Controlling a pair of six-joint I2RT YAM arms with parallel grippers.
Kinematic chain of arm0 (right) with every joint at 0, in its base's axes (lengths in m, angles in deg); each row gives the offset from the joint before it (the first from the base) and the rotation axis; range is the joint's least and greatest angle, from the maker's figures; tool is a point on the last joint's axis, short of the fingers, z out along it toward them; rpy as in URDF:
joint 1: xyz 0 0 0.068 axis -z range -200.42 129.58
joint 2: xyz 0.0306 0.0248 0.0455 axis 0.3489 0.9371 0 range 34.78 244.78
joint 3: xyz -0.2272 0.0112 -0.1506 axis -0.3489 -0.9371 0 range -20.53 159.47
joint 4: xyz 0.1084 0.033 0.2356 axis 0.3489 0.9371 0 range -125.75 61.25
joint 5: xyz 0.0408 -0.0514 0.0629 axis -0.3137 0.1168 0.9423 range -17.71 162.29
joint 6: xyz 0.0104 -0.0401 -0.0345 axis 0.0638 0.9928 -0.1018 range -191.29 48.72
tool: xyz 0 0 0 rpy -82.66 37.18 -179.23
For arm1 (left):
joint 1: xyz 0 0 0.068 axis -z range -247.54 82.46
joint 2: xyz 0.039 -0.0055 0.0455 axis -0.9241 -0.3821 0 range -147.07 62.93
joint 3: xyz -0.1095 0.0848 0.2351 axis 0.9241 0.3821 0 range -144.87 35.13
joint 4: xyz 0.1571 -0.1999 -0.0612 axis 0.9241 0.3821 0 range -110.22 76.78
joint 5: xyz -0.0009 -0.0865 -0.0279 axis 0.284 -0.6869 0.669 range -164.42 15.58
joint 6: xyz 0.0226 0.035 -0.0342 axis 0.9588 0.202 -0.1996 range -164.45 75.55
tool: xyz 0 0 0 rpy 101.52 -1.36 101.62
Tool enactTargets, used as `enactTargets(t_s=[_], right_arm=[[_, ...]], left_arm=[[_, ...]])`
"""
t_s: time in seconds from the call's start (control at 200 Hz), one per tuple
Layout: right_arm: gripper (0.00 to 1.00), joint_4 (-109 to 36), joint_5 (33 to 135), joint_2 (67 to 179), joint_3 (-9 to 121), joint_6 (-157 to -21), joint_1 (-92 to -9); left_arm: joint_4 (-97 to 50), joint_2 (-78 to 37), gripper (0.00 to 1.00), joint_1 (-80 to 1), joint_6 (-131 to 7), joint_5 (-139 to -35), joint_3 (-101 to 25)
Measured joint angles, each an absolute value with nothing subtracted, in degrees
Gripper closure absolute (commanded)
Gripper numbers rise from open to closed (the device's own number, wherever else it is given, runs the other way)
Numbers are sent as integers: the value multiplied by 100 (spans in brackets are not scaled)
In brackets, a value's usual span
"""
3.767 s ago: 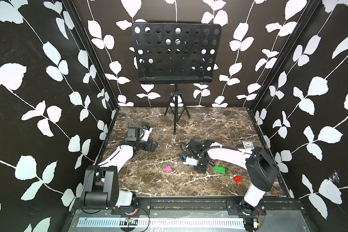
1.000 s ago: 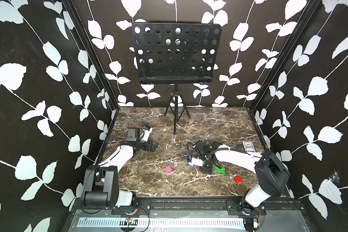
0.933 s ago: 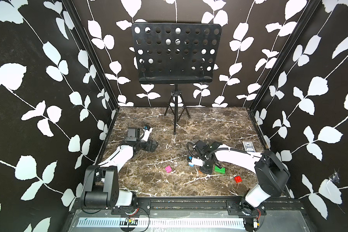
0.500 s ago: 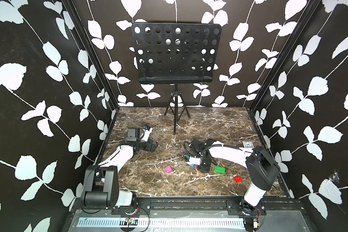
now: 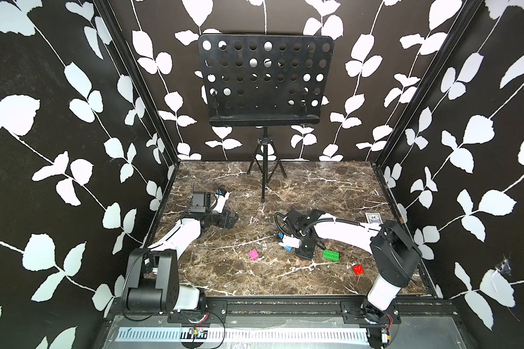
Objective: Assemble the letter y with lego
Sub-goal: Assemble the lego brick with the lego brick, then pick up the lego brick from the center of the board.
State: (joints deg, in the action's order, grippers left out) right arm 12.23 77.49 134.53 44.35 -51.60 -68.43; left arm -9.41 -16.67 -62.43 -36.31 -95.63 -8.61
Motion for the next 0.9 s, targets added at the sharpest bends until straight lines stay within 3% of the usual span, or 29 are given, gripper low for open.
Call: enactTargets(t_s=[0.13,0.715,0.895], right_arm=[[53,1125,7770,13453,4435,-5211,-6843],[59,817,7875,13459,4230,-5460,-6843],[65,662,7875,13488,4228,-5527,-6843]], left_arm=[[-941,-1667,6,-6243,-3631,-9563,-861],[-943,-1667,6,-6243,-3631,-9563,-859],[-941,-1667,6,-6243,-3631,-9563,-859]])
